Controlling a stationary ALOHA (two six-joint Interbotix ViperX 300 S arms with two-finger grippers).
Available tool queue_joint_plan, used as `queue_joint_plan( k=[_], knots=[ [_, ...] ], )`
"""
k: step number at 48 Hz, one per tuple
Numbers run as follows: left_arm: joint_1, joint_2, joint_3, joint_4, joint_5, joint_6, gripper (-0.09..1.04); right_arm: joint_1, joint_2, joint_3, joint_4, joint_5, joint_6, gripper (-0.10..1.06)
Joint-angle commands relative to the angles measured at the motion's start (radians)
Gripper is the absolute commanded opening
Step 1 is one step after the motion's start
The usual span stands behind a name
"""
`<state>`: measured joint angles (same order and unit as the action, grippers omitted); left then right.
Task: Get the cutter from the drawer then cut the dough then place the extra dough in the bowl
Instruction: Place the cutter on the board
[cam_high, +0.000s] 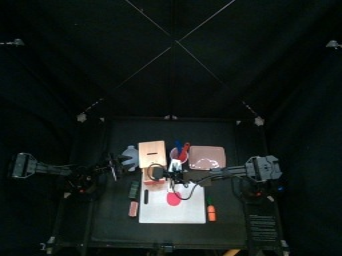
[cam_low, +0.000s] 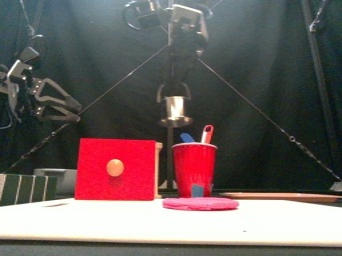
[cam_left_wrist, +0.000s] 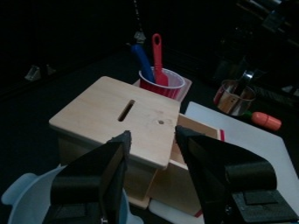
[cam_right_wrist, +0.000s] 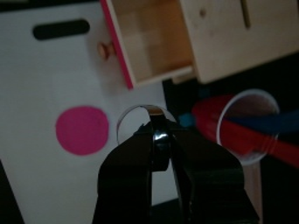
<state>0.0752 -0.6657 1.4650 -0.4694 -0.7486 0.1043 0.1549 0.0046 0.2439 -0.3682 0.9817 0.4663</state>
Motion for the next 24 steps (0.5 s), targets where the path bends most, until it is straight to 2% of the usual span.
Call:
queue_joint_plan(
  k=[1,6,9,17,24],
  knots=[
    [0.011,0.002,-0.04,0.002,-0.005,0.003,0.82,0.04,-0.109,0.129,-0.031,-0.06,0.087,0.48],
    [0.028,0.002,-0.058,0.0,-0.003,0.003,0.82,0.061,-0.144,0.252,-0.072,-0.132,0.172,0.48],
    [0.038,0.002,-0.067,0.0,-0.003,0.0,0.82,0.069,-0.152,0.307,-0.089,-0.187,0.201,0.48],
    [0.043,0.002,-0.072,0.0,0.003,-0.003,0.82,0.081,-0.144,0.434,-0.114,-0.376,0.249,0.48],
    [0.043,0.002,-0.074,0.0,0.026,-0.005,0.82,0.077,-0.135,0.466,-0.123,-0.402,0.285,0.5]
  ],
)
